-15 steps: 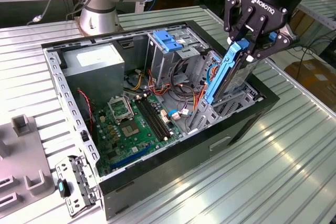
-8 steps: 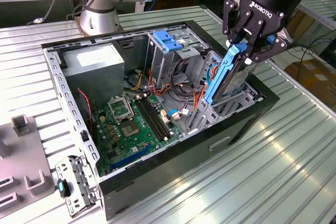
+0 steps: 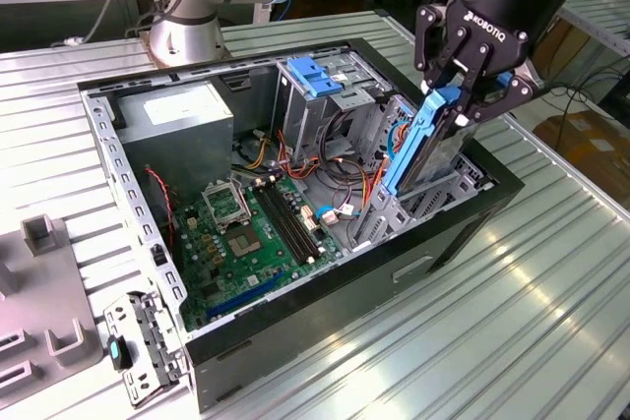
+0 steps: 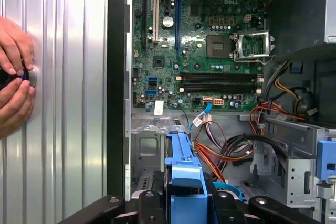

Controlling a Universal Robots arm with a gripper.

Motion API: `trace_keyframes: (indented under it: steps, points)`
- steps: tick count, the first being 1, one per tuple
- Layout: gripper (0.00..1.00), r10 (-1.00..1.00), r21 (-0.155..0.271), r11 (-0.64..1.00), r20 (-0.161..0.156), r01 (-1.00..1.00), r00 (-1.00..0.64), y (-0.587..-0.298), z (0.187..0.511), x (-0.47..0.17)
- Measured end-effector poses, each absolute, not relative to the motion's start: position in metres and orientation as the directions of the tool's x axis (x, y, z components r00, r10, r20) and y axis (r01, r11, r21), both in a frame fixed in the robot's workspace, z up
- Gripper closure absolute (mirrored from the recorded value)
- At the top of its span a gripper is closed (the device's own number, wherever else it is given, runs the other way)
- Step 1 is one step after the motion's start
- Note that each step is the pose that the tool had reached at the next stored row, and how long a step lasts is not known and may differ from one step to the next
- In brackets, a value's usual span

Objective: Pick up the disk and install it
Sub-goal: 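Insert the disk into the insertion slot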

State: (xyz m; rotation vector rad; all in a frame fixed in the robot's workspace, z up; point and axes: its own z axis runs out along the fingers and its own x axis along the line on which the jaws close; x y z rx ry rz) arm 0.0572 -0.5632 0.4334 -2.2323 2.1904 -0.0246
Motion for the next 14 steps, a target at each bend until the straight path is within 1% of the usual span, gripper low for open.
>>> trace_keyframes:
  steps: [14]
  points:
    - [0.63, -1.0, -0.021, -0.019, 0.001, -1.0, 0.019, -0.564, 0.409, 0.058]
